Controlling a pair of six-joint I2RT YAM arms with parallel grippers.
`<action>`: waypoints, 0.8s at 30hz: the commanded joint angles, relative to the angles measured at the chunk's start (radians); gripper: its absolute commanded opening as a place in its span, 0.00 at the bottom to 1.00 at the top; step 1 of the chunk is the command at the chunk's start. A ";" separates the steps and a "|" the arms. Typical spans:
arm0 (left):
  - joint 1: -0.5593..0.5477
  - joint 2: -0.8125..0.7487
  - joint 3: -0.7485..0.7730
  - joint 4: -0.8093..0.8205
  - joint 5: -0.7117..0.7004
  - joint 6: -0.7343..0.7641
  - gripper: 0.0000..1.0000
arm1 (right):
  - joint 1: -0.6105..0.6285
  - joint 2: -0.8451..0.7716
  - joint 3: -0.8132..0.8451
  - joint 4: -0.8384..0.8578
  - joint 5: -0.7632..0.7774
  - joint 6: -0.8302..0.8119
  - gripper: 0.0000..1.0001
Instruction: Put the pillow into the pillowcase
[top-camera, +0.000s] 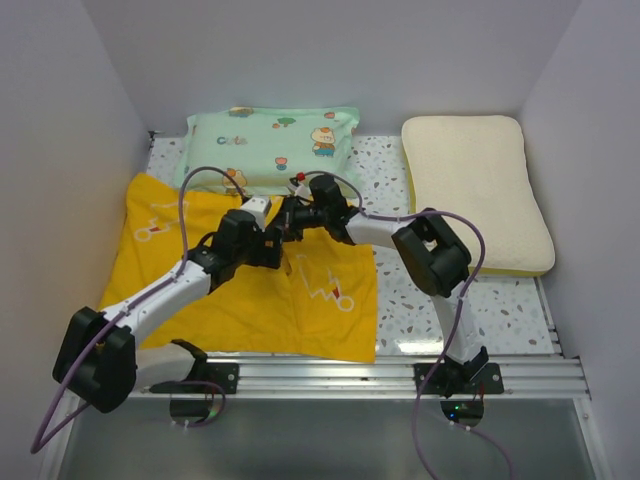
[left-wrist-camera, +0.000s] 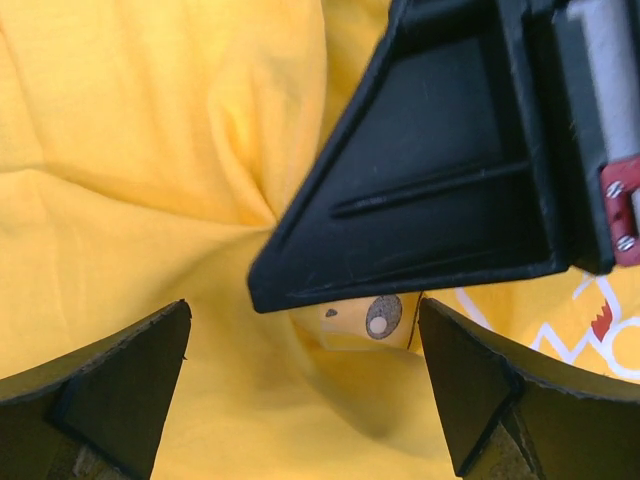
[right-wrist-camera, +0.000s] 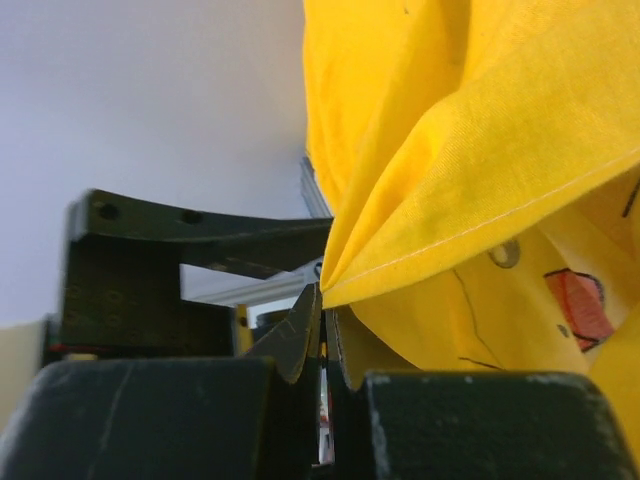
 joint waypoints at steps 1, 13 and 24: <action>-0.036 -0.026 -0.035 0.101 -0.069 -0.046 1.00 | 0.007 -0.051 -0.002 0.145 -0.010 0.129 0.00; -0.039 0.048 0.034 0.053 -0.230 -0.026 0.52 | 0.016 -0.083 -0.046 0.149 -0.023 0.145 0.00; -0.039 -0.020 0.002 0.006 -0.145 0.005 0.01 | -0.194 -0.254 0.300 -1.018 0.031 -0.934 0.80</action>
